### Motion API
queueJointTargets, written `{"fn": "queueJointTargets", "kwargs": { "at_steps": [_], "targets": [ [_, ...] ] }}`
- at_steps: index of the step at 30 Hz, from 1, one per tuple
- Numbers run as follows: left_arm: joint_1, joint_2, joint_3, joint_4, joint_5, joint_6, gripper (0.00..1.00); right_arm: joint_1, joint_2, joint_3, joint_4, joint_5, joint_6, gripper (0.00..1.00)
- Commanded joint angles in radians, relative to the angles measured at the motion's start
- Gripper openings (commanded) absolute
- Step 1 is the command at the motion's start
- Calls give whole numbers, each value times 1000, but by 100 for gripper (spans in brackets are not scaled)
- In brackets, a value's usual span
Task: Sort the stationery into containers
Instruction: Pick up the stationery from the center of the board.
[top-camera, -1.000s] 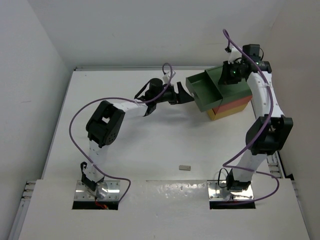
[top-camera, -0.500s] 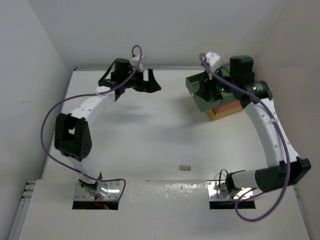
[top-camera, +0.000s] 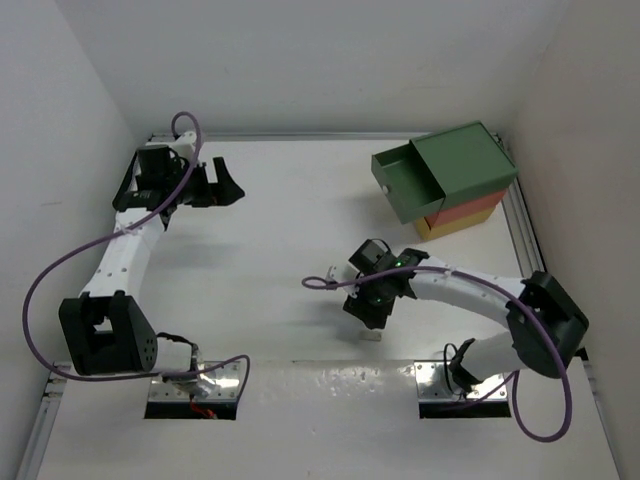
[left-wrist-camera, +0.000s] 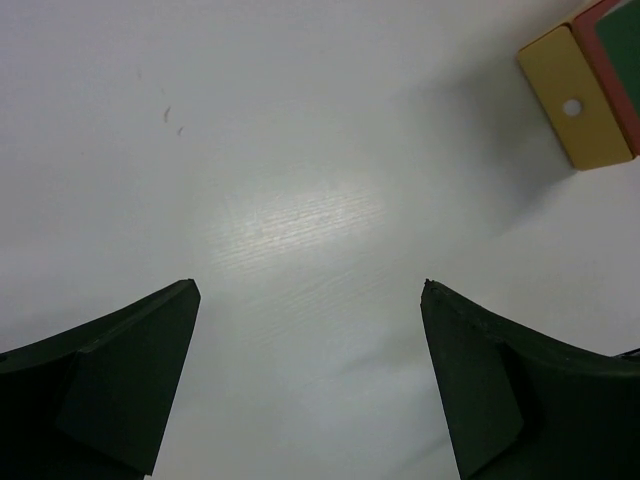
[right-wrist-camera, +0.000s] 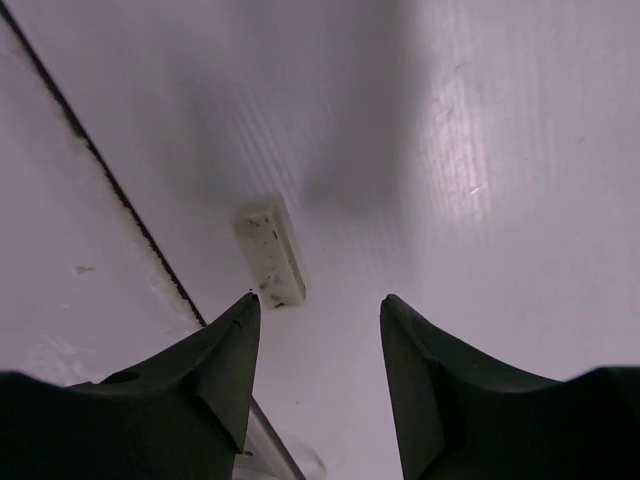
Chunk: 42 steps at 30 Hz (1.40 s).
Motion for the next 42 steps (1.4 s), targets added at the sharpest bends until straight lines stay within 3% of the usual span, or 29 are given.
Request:
{"fn": "queueJointTargets", "kwargs": {
  "at_steps": [1,8,17,25,31,36,42],
  "targets": [
    [33,-60,-15,-27,6,41,100,70,24,-40,146,149,82,52],
    [62,-44,-23,-9,25,23,100,113,73,-55,178,180,81,61],
    [88,-21,-17,17,54,-19,100,225,58,-124,200,254,136,61],
    [91,-38,-46,30,56,-28,100,243,53,-160,203,251,122,59],
    [107,-44,-58,33,54,-31,100,230,96,-190,259,294,75,47],
    [113,-40,-54,33,43,-33,100,222,82,-155,239,291,78,15],
    [96,35,17,45,42,-57,94,75,6,90,94,162,81,0]
  ]
}}
